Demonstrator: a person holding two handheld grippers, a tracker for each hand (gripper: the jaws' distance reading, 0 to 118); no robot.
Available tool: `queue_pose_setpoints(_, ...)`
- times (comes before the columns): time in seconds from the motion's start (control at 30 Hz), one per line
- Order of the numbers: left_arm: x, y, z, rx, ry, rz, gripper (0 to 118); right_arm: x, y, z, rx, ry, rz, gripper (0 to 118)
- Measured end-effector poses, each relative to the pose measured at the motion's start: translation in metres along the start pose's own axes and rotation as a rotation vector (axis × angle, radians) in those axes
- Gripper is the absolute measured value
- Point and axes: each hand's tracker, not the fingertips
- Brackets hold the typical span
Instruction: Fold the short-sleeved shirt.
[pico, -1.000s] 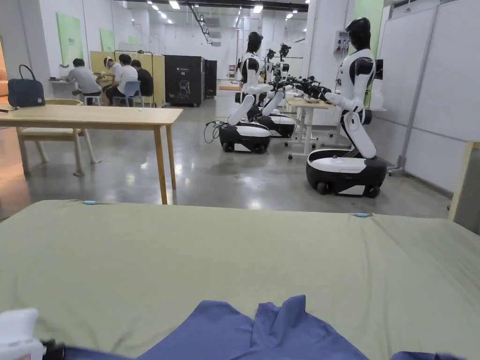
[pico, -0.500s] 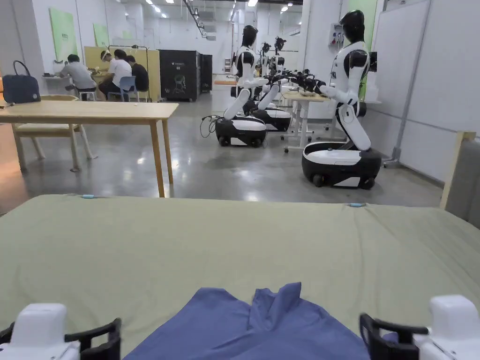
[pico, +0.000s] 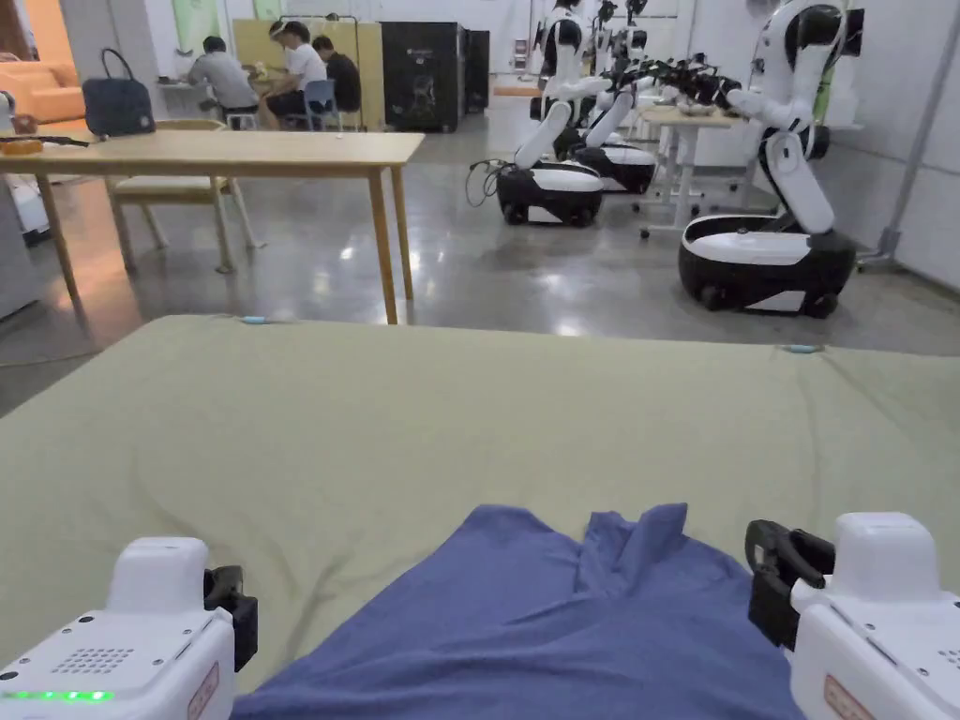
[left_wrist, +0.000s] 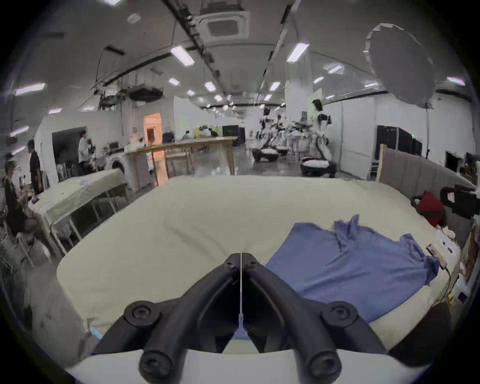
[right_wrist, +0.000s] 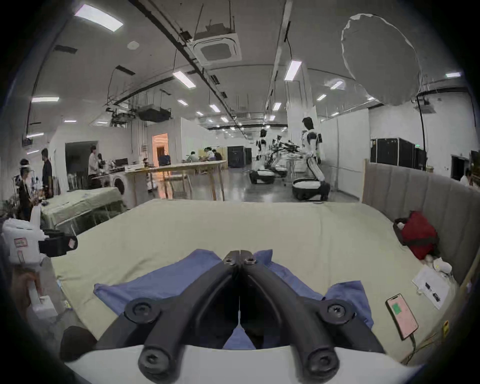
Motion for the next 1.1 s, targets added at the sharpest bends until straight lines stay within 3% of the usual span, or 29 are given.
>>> queue_pose_setpoints(0.07, -0.027, -0.012, -0.011, -0.091, -0.009, 0.041, 6, -0.001, -0.002, -0.004, -0.020, -0.002, -0.002, 0)
queue_pose_setpoints(0.1, -0.039, -0.018, -0.019, -0.140, -0.041, 0.063, 22, -0.003, -0.006, -0.007, -0.030, 0.000, -0.005, 0)
queue_pose_setpoints(0.13, -0.049, -0.025, -0.027, -0.197, -0.048, 0.082, 51, -0.005, -0.011, -0.011, -0.043, 0.006, -0.009, 0)
queue_pose_setpoints(0.17, -0.055, -0.031, -0.035, -0.247, -0.046, 0.095, 101, -0.007, -0.011, -0.014, -0.055, 0.010, -0.011, 0)
queue_pose_setpoints(0.2, -0.060, -0.038, -0.045, -0.292, -0.048, 0.091, 116, -0.010, -0.016, -0.019, -0.067, 0.012, -0.012, 0)
queue_pose_setpoints(0.23, -0.062, -0.045, -0.051, -0.315, -0.055, 0.093, 117, -0.012, -0.020, -0.023, -0.079, 0.015, -0.016, 0)
queue_pose_setpoints(0.47, -0.064, -0.074, -0.106, -0.425, -0.062, 0.074, 115, -0.015, -0.035, -0.051, -0.157, 0.011, -0.010, 0)
queue_pose_setpoints(0.53, -0.067, -0.077, -0.126, -0.459, -0.083, 0.066, 107, -0.009, -0.038, -0.059, -0.180, 0.000, -0.010, 0)
queue_pose_setpoints(0.6, -0.069, -0.079, -0.140, -0.512, -0.088, 0.079, 56, 0.000, -0.039, -0.067, -0.205, -0.008, -0.018, 0)
queue_pose_setpoints(0.67, -0.068, -0.076, -0.138, -0.512, -0.094, 0.082, 36, 0.011, -0.040, -0.078, -0.234, -0.028, -0.020, 0)
queue_pose_setpoints(0.7, -0.065, -0.071, -0.134, -0.503, -0.107, 0.065, 20, 0.018, -0.038, -0.086, -0.256, -0.043, -0.006, 0)
queue_pose_setpoints(0.73, -0.062, -0.066, -0.129, -0.493, -0.103, 0.054, 11, 0.027, -0.038, -0.097, -0.288, -0.059, 0.013, 0)
queue_pose_setpoints(0.83, -0.052, -0.051, -0.109, -0.423, -0.128, 0.028, 6, 0.056, -0.036, -0.147, -0.360, -0.093, 0.054, 1)
queue_pose_setpoints(0.87, -0.048, -0.047, -0.103, -0.411, -0.116, 0.015, 6, 0.066, -0.036, -0.166, -0.392, -0.084, 0.051, 17)
queue_pose_setpoints(0.9, -0.044, -0.042, -0.097, -0.385, -0.102, -0.004, 6, 0.078, -0.037, -0.190, -0.408, -0.062, 0.037, 52)
queue_pose_setpoints(0.93, -0.042, -0.038, -0.094, -0.382, -0.114, -0.015, 6, 0.088, -0.038, -0.214, -0.460, -0.052, 0.023, 96)
queue_pose_setpoints(0.97, -0.041, -0.036, -0.093, -0.390, -0.116, -0.009, 6, 0.096, -0.040, -0.237, -0.531, -0.047, 0.007, 118)
queue_pose_setpoints(1.1, -0.041, -0.034, -0.098, -0.400, -0.109, 0.006, 6, 0.115, -0.055, -0.308, -0.634, -0.122, 0.073, 114)
